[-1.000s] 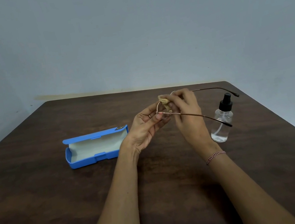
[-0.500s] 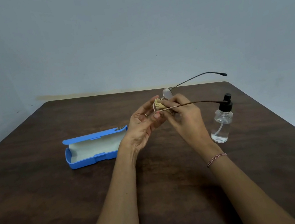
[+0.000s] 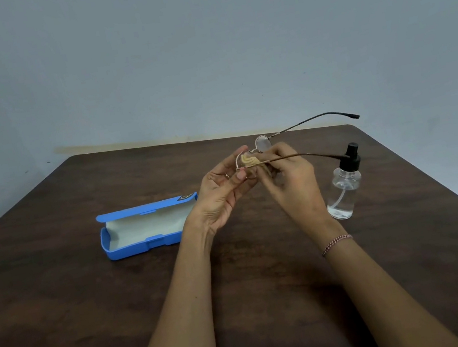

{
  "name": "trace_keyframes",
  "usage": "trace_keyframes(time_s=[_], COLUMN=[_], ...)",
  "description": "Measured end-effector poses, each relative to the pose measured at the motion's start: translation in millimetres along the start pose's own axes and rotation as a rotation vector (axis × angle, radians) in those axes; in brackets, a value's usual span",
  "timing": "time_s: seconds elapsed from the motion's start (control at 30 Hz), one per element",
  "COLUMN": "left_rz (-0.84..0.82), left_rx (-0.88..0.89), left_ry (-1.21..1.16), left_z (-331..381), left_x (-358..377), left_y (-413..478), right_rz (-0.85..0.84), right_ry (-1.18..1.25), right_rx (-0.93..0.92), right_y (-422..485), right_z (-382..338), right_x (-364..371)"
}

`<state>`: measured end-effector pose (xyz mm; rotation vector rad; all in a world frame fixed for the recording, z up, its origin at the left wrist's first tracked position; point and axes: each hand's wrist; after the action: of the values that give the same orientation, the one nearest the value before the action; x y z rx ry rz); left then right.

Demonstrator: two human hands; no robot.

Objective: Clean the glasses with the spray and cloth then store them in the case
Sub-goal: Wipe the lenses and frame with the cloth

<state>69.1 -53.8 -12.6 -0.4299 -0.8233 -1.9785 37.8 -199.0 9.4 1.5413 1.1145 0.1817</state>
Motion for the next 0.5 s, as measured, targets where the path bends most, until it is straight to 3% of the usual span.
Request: trace_keyframes(time_s=[0.2,0.5], left_rz=[-0.006,0.01], left_rx=[-0.014,-0.016], left_ry=[0.023,-0.011], left_z=[-3.7,0.2], left_x=[2.8,2.0], left_y=[-0.2,-1.3], right_rz=[0.002,-0.025], right_ry=[-0.116,-0.063], right_rx=[0.108,0.056], right_y=[0.3,-0.4], right_z=[0.8,-3.6], right_x=[2.4,-0.5])
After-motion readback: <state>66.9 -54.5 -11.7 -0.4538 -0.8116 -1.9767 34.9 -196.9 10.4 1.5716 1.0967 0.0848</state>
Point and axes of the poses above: each hand's wrist, its own y-axis towards the middle knuckle, its own x-axis out of the palm, z = x × y, and after that the axes turned 6 degrees about -y, right-handed
